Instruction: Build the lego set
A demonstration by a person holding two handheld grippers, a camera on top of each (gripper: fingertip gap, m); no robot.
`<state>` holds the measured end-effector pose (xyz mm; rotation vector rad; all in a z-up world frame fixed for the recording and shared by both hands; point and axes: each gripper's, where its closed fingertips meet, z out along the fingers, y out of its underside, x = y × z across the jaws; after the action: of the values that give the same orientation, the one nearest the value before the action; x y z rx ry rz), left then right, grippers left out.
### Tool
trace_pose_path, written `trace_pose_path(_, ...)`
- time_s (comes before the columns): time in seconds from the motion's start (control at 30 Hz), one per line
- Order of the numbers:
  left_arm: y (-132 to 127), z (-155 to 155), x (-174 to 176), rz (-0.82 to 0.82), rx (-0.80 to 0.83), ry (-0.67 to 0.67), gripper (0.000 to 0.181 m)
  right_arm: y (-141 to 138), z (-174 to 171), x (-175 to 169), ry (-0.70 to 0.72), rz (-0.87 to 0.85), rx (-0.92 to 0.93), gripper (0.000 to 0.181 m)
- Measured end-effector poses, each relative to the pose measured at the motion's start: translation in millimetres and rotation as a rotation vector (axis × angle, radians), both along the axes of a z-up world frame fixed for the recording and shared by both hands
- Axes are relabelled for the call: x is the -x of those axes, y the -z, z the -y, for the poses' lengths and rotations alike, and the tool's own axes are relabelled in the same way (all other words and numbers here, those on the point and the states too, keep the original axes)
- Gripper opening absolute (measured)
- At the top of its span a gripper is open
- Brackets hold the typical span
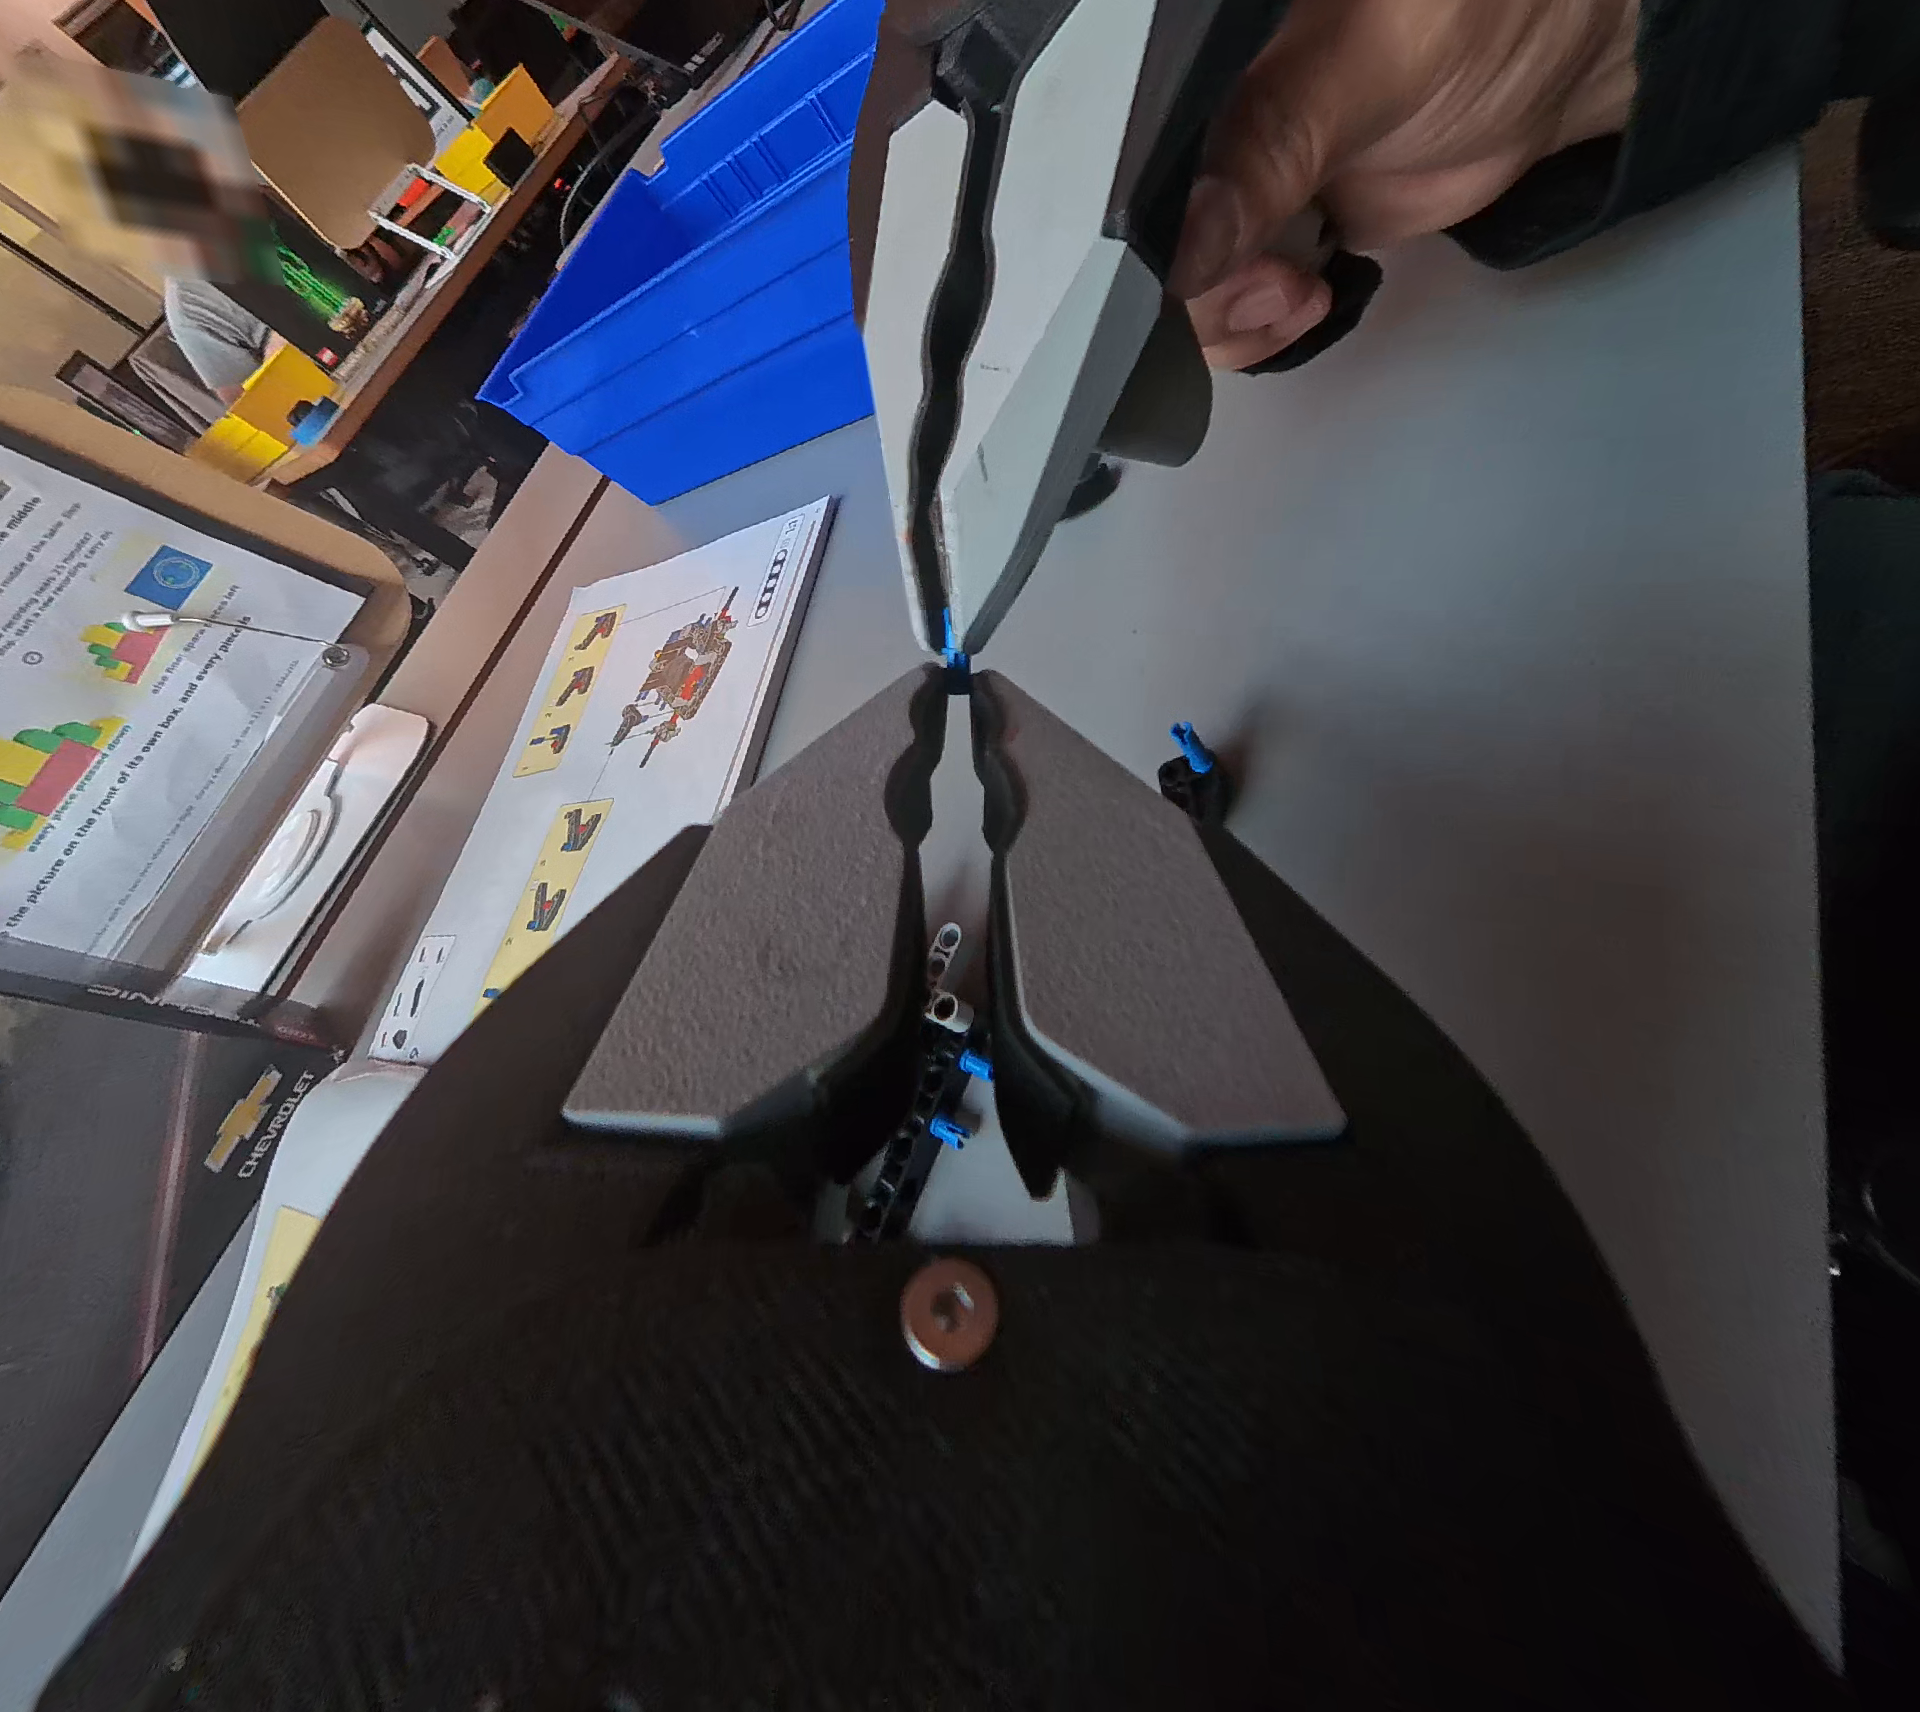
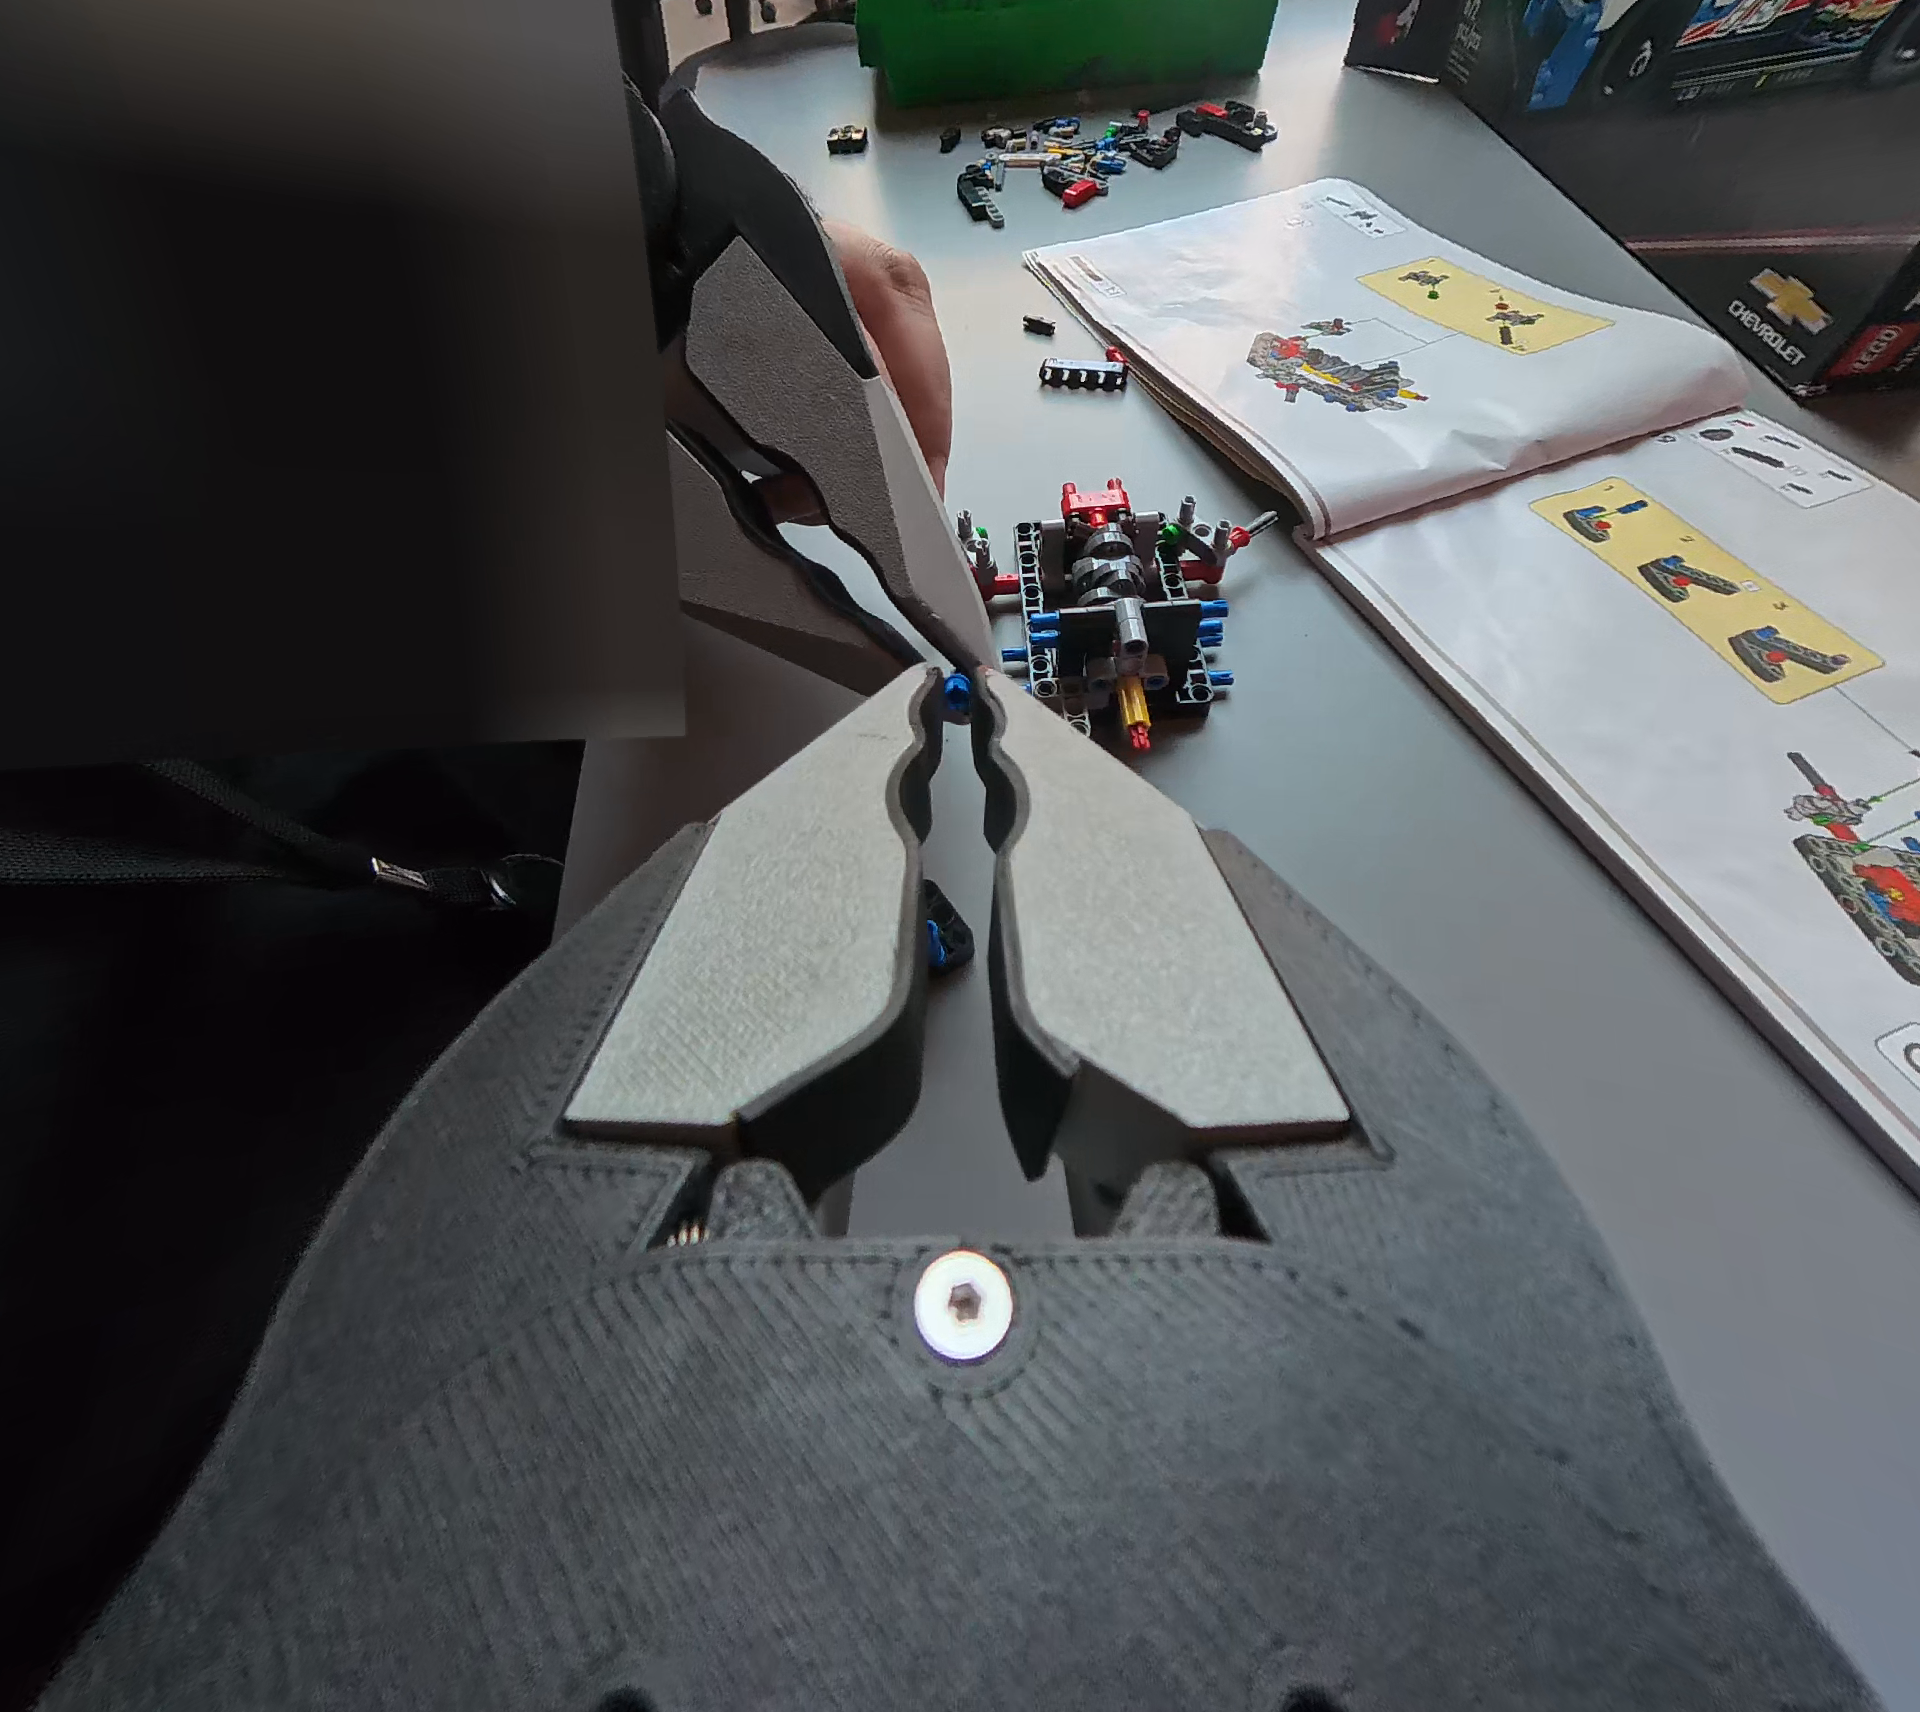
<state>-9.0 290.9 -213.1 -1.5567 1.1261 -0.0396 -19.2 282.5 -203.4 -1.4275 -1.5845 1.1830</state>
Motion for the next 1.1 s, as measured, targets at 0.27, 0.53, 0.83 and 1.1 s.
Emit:
trace_pose_path(0.27, 12.9, 5.7, -4.2, 0.066, 0.185, -0.001, 0.013, 16.5, -5.7, -14.3, -0.033, 0.075, -0.090, 0.001)
trace_pose_path(0.53, 44.3, 16.3, -12.0, 0.060, 0.429, 0.020, 0.021, 50.4, -7.5, -26.8, -0.107, 0.228, -0.167, 0.001)
trace_pose_path(0.83, 76.2, 15.8, -10.5, -0.008, 0.538, -0.001, 0.013, 56.6, -1.4, -22.6, -0.180, 0.291, -0.135, 0.001)
trace_pose_path(1.1, 77.0, 18.8, -11.7, -0.050, 0.537, 0.117, 0.008, 58.4, 1.2, -27.4, -0.239, 0.343, -0.156, 0.001)
